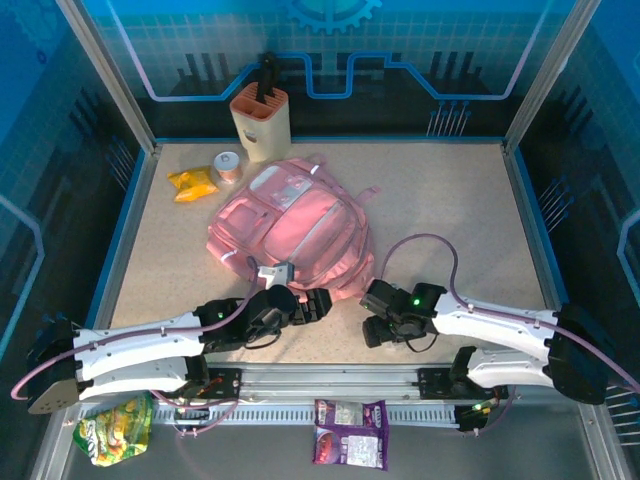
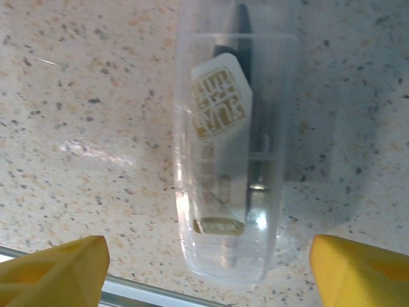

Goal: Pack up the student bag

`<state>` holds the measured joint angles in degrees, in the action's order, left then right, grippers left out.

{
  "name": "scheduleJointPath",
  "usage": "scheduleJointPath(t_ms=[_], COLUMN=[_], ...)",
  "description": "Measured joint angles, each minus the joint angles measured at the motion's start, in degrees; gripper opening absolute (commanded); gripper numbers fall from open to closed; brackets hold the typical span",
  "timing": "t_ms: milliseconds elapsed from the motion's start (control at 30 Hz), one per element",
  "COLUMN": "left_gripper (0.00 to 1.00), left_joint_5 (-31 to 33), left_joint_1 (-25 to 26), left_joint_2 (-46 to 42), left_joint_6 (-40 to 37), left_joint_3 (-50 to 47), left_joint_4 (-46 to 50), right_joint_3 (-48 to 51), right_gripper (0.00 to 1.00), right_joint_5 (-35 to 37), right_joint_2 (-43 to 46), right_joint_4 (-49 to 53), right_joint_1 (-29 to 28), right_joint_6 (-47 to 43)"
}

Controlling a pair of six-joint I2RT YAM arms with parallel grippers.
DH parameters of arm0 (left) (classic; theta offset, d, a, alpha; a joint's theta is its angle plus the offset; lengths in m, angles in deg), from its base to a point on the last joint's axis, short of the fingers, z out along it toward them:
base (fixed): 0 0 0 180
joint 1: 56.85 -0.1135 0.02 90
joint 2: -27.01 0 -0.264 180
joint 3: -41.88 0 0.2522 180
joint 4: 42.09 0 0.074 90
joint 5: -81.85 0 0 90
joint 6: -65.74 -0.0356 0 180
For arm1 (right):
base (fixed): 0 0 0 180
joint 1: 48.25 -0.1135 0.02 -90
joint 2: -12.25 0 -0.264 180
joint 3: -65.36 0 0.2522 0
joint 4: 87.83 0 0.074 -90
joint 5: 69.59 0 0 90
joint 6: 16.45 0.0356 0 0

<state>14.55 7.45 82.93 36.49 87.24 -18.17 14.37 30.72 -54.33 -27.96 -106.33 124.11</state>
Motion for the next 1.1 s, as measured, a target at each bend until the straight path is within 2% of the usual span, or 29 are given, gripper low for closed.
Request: scheduleJointPath(t_ms=[267,533,1100], left_gripper=[0.99,0.99,0.99], left_joint_5=[0.04,0.04,0.04], left_joint_1=[0.0,0.0,0.02], left_joint_2=[1.79,2.27,2.27], left_joint_6=[-0.02,0.0,0.02], left_joint_3=[0.0,0.0,0.0], left_joint_4=[-0.11,-0.15,-0.07], right_joint_3=[3.85,4.74,5.6], right_gripper=[0.71,0.61,0.47], right_joint_5=[-0.42,-1.79,-1.4], right_joint_2=[1.2,-1.79,-2.82], right_joint_4=[0.17,-4.02,-5.57], right_joint_1=[0.0,0.0,0.0], right_joint_6=[0.02,-0.83,-1.51])
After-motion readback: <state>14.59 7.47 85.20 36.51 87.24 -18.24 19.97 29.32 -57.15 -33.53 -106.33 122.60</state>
